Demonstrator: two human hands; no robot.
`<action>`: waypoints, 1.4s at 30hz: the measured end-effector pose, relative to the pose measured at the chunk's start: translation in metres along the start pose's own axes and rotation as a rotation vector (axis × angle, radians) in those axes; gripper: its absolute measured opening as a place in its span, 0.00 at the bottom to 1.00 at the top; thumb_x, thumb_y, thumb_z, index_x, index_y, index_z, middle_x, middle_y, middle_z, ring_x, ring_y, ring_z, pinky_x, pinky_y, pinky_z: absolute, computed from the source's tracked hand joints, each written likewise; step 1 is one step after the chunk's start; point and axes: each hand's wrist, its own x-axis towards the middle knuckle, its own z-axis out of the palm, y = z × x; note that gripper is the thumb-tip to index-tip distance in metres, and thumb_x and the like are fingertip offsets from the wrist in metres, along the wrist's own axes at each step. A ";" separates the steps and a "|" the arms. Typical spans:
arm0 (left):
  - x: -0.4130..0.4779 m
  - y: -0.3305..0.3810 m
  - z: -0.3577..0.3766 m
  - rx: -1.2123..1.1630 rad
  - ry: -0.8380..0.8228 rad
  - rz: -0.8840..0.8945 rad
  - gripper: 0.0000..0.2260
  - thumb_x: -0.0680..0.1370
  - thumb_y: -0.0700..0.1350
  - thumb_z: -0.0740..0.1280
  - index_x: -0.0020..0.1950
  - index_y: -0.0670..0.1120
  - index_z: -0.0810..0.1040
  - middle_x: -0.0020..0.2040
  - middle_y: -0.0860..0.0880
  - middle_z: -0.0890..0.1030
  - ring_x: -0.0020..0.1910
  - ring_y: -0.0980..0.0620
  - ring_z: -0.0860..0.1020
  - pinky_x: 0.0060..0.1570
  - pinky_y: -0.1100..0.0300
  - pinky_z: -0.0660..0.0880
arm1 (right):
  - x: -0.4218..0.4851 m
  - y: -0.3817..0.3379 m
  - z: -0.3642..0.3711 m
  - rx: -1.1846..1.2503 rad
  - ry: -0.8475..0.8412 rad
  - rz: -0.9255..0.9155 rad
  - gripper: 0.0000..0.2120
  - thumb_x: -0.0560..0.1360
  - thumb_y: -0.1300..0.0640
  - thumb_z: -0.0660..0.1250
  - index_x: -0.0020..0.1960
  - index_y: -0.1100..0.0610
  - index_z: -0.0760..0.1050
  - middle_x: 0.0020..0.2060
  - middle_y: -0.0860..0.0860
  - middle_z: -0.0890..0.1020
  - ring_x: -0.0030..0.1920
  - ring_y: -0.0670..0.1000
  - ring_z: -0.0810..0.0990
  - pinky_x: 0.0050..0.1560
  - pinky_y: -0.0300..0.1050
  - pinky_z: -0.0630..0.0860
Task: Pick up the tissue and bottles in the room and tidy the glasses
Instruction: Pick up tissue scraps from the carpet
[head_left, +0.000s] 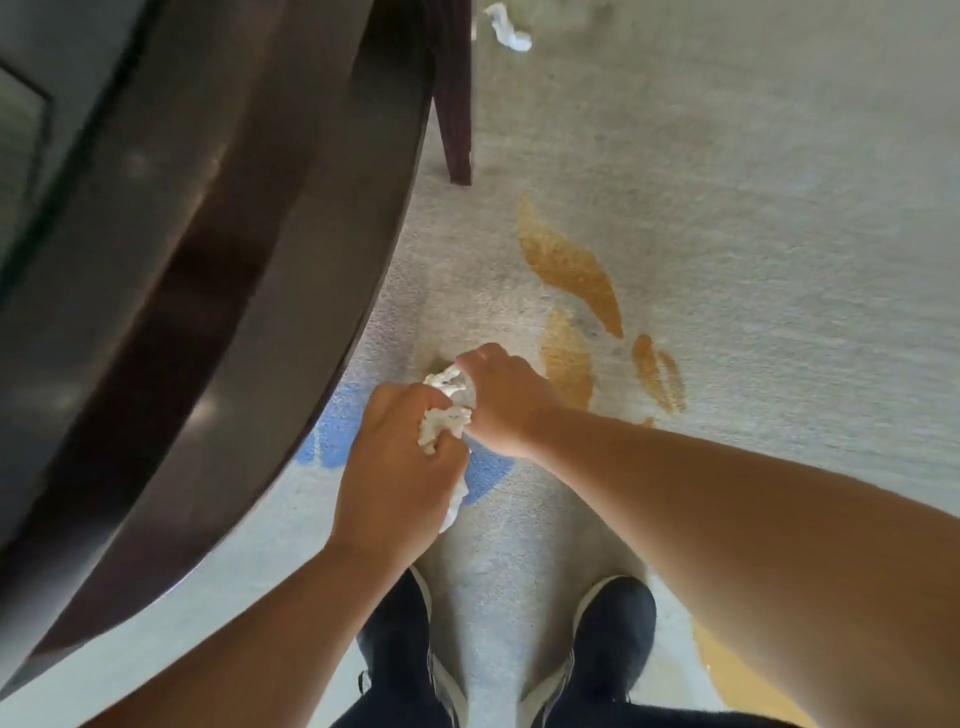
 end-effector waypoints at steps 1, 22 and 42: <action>0.007 -0.009 0.006 0.009 -0.013 0.004 0.09 0.73 0.38 0.63 0.39 0.53 0.73 0.45 0.55 0.71 0.41 0.64 0.74 0.35 0.75 0.68 | 0.015 0.004 0.011 -0.026 -0.014 -0.017 0.30 0.73 0.57 0.67 0.73 0.51 0.60 0.70 0.52 0.63 0.66 0.57 0.67 0.61 0.54 0.73; 0.039 -0.018 0.034 0.061 0.010 0.009 0.12 0.72 0.40 0.63 0.38 0.57 0.69 0.45 0.56 0.72 0.42 0.65 0.73 0.36 0.75 0.67 | 0.045 0.032 0.030 -0.077 -0.041 -0.123 0.16 0.75 0.67 0.59 0.61 0.54 0.72 0.52 0.53 0.76 0.53 0.56 0.77 0.48 0.49 0.75; -0.079 0.322 -0.110 0.017 0.089 0.162 0.13 0.71 0.37 0.63 0.34 0.55 0.67 0.39 0.53 0.71 0.36 0.55 0.71 0.34 0.64 0.64 | -0.245 0.003 -0.302 0.311 0.175 -0.017 0.16 0.75 0.67 0.57 0.52 0.50 0.77 0.50 0.50 0.79 0.46 0.51 0.78 0.44 0.44 0.77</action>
